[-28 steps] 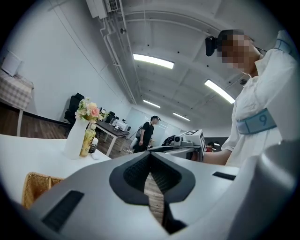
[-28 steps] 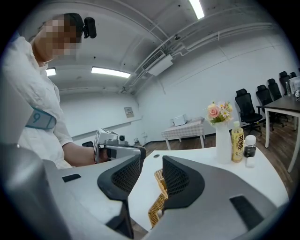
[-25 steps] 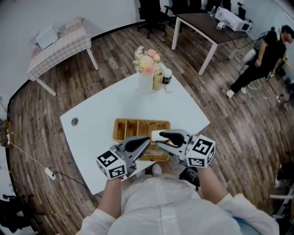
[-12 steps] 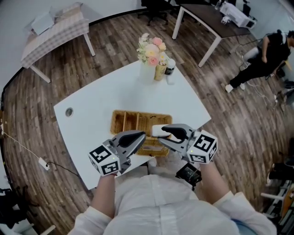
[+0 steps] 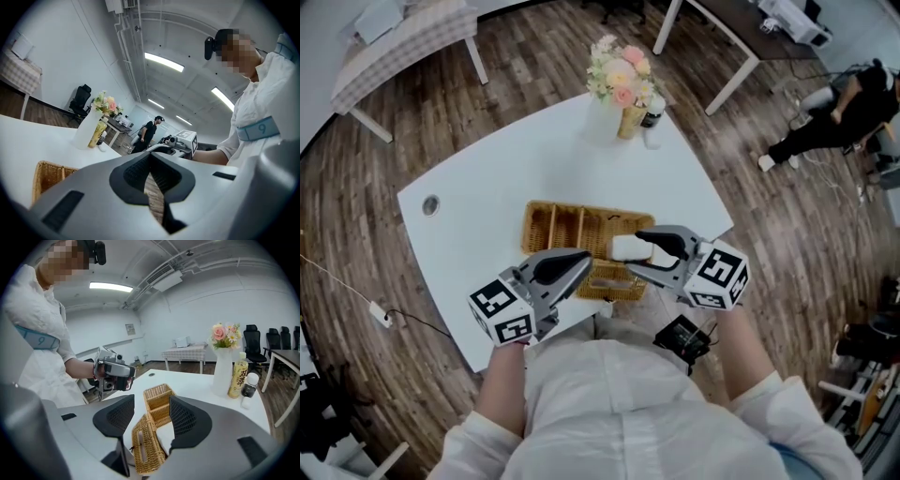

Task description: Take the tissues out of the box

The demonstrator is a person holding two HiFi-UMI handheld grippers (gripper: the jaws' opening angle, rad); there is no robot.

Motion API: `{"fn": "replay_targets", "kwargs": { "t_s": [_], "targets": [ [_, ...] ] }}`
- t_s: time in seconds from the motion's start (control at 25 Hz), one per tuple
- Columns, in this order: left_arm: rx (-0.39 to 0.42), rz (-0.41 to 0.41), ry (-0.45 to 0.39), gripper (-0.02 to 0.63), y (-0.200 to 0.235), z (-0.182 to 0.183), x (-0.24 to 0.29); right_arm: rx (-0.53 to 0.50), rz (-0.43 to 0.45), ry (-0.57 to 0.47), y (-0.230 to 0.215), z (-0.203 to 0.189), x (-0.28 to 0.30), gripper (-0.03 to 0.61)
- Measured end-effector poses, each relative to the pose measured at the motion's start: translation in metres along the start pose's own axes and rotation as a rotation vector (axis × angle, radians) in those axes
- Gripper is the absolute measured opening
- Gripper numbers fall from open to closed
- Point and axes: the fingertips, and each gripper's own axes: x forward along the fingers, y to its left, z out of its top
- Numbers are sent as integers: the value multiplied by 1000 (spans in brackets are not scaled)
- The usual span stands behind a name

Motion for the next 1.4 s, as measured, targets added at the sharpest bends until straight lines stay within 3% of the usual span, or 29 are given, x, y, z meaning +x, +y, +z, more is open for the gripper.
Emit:
{"fn": "replay_targets", "kwargs": {
  "t_s": [0.64,0.88,1.16,1.4],
  "targets": [
    [-56,-38,28,2,7,-14,2,-142,32,295,-12,-54,28,282],
    [-73,-44,40,2,13,-17,4,-225,49,468,-22,-89,37,302],
    [-84,-49,41,2,17,-17,6,-254,54,520,-32,-98,44,305],
    [-90,-58,43,2,20,-20,10,-343,73,629,-42,-112,52,304]
  ]
}}
